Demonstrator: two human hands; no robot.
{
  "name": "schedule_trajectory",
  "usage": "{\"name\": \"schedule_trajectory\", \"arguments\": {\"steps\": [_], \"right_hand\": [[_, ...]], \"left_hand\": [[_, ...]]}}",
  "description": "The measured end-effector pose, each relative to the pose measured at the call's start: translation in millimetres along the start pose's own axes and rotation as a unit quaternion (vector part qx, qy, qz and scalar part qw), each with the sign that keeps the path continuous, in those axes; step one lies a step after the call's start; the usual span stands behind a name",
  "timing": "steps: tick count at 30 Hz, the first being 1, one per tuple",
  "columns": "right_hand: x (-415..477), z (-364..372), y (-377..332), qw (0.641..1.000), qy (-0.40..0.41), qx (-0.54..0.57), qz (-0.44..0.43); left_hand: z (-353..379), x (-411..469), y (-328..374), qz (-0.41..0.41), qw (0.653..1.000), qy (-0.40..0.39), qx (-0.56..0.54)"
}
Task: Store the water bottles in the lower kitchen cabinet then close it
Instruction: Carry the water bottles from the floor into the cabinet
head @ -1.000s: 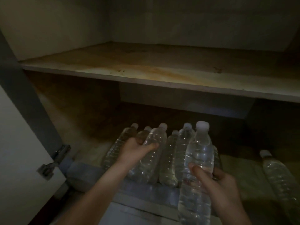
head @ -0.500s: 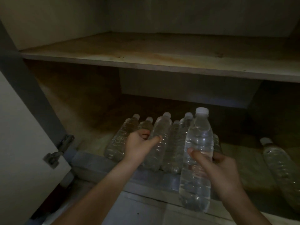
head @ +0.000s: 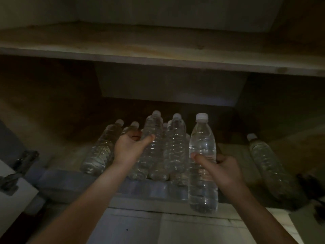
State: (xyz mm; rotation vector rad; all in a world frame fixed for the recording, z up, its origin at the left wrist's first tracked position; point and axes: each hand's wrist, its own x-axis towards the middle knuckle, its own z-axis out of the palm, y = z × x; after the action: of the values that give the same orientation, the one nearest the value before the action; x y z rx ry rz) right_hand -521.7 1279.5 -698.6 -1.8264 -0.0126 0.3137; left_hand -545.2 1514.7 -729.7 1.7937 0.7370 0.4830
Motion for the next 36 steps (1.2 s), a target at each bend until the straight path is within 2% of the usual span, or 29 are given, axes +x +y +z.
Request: {"name": "schedule_trajectory", "arguments": {"steps": [3,5,8,11,15,20,30,36], "right_hand": [[6.3,-10.1,-1.8,0.999,0.014,-0.036,-0.002],[13.0,-17.1,-5.6,0.998,0.017,-0.057,0.005],[20.1,-19.9,-14.5,0.997,-0.005,-0.081,0.014],[24.1,-16.1,-23.3,0.996,-0.015,-0.086,0.018],[38.2,-0.9,-27.9,0.994,-0.023,-0.108,0.015],[54.7,11.8,-24.7,0.993,0.003,-0.12,0.006],[41.8,10.0,15.4,0.995,0.068,-0.046,-0.064],[30.9,1.0,27.4,0.995,0.032,0.046,-0.085]], "left_hand": [[-5.7,-2.9,-3.3,0.038,0.998,0.02,0.037],[-9.1,-9.5,-1.4,0.119,0.989,0.011,0.083],[-8.8,-21.8,7.4,0.261,0.952,-0.044,0.155],[-1.8,-27.5,12.0,0.301,0.934,-0.112,0.158],[1.7,-23.7,4.4,0.35,0.9,-0.144,0.215],[2.3,-20.8,-0.7,0.363,0.892,-0.143,0.227],[3.6,-18.6,-5.0,0.374,0.891,-0.132,0.221],[3.1,-17.5,-7.1,0.379,0.893,-0.131,0.204]]}}
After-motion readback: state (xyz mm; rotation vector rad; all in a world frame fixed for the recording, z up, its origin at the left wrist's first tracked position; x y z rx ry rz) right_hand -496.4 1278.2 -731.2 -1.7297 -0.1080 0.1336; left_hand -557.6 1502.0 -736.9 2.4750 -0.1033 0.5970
